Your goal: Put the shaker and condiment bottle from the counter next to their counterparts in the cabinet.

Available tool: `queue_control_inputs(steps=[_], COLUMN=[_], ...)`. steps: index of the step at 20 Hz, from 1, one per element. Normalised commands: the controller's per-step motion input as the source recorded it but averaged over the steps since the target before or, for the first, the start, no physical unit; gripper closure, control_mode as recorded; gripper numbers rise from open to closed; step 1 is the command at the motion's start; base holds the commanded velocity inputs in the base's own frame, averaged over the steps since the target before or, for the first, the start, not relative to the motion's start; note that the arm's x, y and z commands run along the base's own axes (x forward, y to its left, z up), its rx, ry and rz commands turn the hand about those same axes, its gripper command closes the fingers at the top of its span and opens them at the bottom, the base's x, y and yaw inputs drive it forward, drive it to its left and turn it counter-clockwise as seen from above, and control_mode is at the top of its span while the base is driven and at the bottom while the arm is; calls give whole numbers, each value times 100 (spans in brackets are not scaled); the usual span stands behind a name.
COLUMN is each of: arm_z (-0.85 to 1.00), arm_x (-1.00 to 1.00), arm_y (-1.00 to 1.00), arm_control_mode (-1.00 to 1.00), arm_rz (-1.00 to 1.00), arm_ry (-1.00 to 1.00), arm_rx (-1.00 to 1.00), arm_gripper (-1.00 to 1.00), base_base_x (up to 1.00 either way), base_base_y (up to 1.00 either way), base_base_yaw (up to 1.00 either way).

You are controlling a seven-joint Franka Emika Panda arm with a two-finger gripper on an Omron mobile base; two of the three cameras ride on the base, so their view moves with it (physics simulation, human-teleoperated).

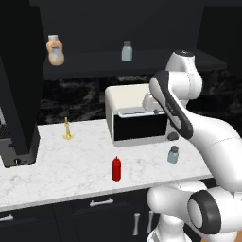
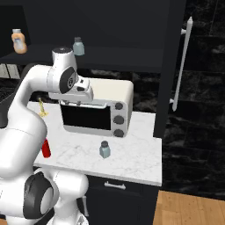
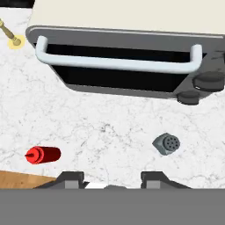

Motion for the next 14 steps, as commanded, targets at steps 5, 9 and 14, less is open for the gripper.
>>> queue_control_inputs(steps=[5,9,14], arm_z=[0,0,-9], arm_x=[-12,-59,-26], arm_y=[-14,-34,-33], arm_control_mode=[-100,-100,-100], arm_rz=[-1,-1,11], arm_ry=[-3,-21,-8], arm_rx=[5,17,0], arm_gripper=[-100,-100,-100], base_base_x=[0,0,0], base_base_y=[0,0,0], base_base_yaw=[0,0,0])
